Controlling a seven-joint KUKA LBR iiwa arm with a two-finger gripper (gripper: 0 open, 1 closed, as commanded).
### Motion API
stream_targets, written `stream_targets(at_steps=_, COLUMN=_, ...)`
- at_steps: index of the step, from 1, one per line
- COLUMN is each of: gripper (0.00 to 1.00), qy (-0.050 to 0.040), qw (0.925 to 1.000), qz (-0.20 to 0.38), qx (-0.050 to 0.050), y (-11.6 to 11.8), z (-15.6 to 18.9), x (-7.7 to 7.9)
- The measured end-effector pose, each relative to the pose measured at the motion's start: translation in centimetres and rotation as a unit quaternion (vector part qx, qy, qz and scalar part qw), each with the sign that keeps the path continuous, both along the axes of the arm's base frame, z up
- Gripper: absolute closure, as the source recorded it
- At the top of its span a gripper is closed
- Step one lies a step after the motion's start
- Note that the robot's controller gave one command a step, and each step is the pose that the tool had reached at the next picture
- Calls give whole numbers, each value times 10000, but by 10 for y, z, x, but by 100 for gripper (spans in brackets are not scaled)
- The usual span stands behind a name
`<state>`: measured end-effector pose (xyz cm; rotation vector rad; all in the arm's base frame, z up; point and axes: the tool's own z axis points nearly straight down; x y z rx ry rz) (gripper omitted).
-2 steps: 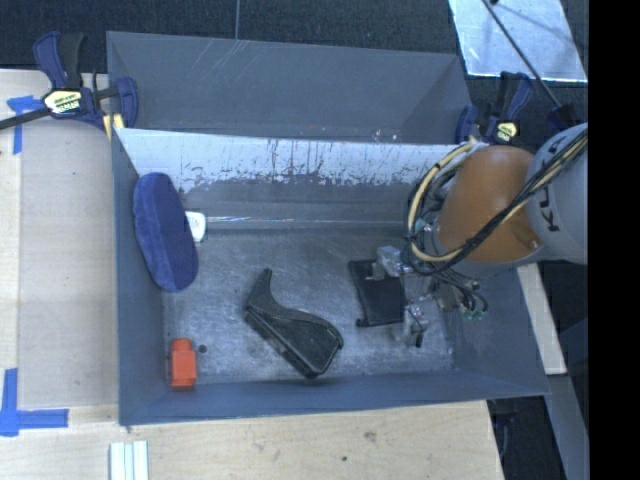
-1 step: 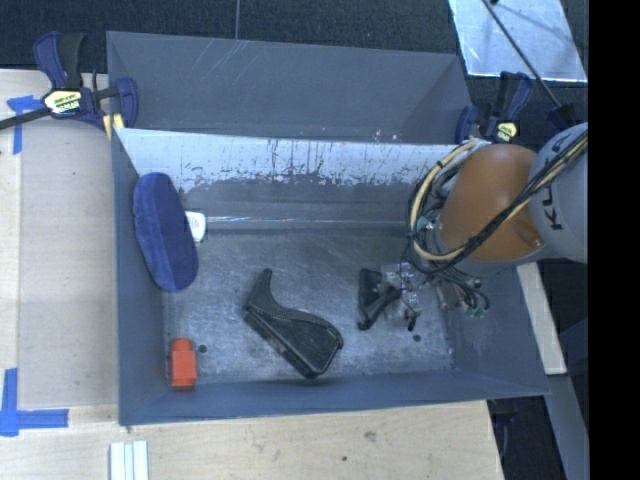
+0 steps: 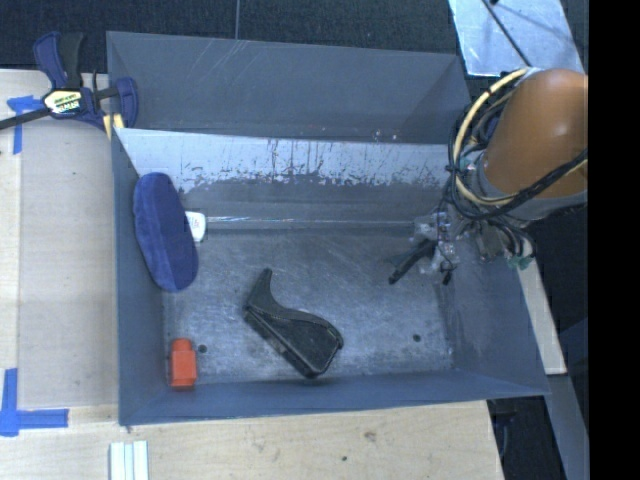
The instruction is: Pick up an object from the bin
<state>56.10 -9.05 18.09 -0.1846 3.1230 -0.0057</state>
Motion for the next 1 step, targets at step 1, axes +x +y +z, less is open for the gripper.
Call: stream_targets(at_steps=1, gripper=100, qy=-5, qw=10000, qz=-72, qx=-1, y=-22, z=64, x=51)
